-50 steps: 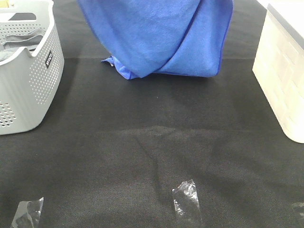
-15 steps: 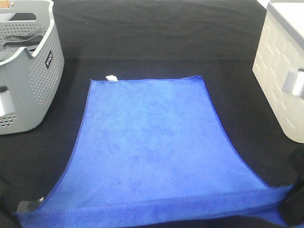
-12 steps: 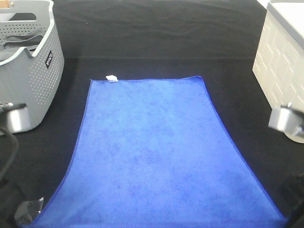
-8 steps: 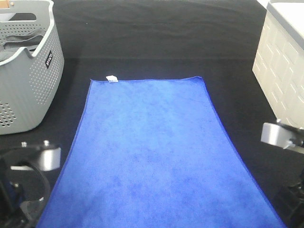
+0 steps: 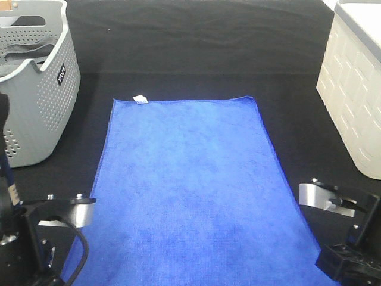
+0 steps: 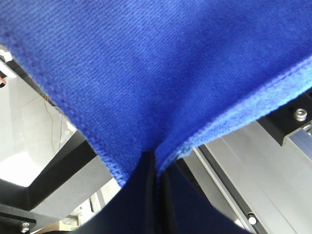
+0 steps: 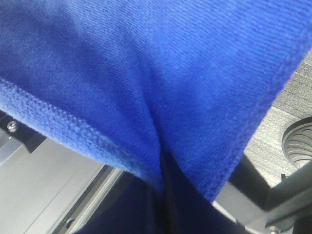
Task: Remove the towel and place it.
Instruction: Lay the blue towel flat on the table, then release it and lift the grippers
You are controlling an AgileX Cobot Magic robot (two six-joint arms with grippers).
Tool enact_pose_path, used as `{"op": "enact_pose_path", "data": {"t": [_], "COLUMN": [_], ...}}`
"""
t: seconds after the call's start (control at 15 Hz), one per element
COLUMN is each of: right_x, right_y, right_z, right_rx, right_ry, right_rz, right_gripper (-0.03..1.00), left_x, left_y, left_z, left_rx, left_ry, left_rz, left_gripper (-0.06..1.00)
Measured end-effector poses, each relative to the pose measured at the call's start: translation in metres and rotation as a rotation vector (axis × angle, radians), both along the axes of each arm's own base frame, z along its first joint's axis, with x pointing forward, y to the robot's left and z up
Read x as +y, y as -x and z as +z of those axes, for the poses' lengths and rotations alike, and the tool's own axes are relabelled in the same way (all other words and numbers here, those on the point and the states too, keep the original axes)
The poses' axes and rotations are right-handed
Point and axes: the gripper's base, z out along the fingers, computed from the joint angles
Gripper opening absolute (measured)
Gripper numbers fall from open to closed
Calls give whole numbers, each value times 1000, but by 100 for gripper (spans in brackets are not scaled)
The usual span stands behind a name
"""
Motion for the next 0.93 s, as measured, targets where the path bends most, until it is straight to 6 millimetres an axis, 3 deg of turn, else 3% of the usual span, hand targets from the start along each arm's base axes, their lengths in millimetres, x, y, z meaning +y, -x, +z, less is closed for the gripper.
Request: {"op": "enact_pose_path", "data": {"t": [0.47, 0.93], "right_x": [5, 8], "right_y": [-14, -15], "right_z": [-28, -33], "right_rx": [23, 34], "right_ry": [-2, -36], "right_rz": [0, -19], "right_gripper": [3, 4], "left_x": [-8, -14], "left_y": [-13, -14], "left_z": [-34, -39], "left_rx": [48, 66], "left_ry": [-45, -7], "left_rz": [-25, 10], "left_gripper": [0, 0]}}
